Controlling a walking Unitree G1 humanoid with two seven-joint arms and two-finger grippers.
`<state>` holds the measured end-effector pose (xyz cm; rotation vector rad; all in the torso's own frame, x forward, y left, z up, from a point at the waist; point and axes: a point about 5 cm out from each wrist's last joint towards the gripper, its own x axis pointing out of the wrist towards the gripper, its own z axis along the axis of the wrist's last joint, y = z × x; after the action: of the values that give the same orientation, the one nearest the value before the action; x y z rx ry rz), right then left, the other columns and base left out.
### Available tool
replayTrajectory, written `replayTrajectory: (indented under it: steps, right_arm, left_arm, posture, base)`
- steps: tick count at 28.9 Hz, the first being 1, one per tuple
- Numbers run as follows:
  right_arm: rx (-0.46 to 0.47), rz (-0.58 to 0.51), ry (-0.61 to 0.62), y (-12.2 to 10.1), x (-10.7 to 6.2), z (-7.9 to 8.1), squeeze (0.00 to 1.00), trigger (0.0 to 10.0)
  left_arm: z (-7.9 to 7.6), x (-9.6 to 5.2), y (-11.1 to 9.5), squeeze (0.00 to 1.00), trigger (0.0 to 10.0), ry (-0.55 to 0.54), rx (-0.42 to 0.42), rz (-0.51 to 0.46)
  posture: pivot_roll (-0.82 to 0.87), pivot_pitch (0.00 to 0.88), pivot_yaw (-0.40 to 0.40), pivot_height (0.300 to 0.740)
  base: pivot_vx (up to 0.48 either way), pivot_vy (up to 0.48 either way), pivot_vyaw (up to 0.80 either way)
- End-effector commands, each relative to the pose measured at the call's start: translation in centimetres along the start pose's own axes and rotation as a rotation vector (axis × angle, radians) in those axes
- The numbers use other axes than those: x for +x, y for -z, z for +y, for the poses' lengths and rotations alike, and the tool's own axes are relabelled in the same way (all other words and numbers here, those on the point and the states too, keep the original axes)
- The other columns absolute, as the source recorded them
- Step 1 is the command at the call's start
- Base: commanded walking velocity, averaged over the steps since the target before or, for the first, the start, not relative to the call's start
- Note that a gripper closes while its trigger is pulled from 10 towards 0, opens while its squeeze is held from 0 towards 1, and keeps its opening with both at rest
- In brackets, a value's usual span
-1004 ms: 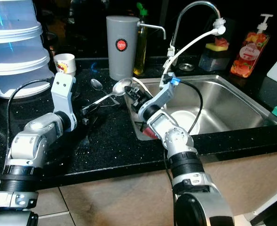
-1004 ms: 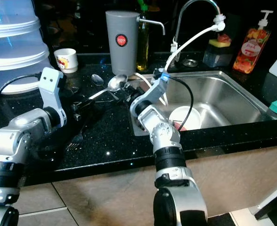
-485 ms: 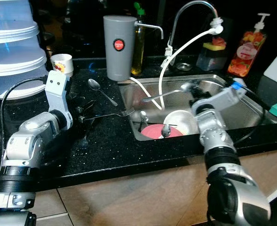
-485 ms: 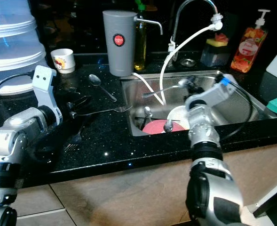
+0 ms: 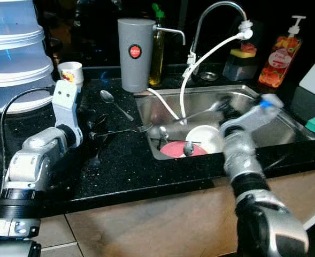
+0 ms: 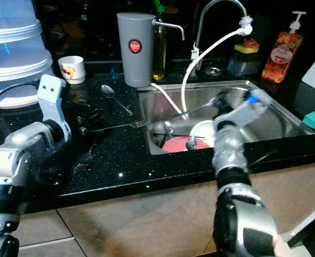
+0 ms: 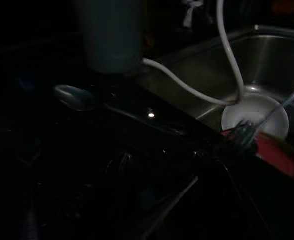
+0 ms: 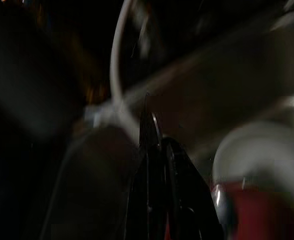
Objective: Kitchen organization
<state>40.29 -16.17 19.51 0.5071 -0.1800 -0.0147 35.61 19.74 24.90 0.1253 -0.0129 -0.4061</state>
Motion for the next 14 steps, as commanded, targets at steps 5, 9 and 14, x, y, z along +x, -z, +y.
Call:
replayTrajectory:
  steps: [5, 9, 14]
  right_arm:
    - [-0.018, -0.016, -0.013, -0.3, 0.0, 0.1, 1.0, 10.0]
    - [-0.017, -0.04, -0.029, -0.6, 0.2, 0.7, 0.33, 10.0]
    - [-0.033, -0.105, -0.082, -2.0, 0.7, 1.7, 0.0, 10.0]
  left_arm:
    - [0.5, -0.1, 0.1, 0.0, 10.0, -0.039, 0.055, 0.012]
    - [1.0, -0.1, -0.1, 0.0, 10.0, -0.077, 0.101, 0.01]
    - [1.2, 0.0, -0.2, 0.0, 10.0, -0.093, 0.122, 0.0]
  posture:
    - [0.09, 0.041, -0.012, 0.74]
    - [0.09, 0.041, -0.012, 0.74]
    - [0.08, 0.041, -0.012, 0.74]
  base:
    - [0.0, 0.0, 0.0]
    - [0.0, 0.0, 0.0]
    - [0.0, 0.0, 0.0]
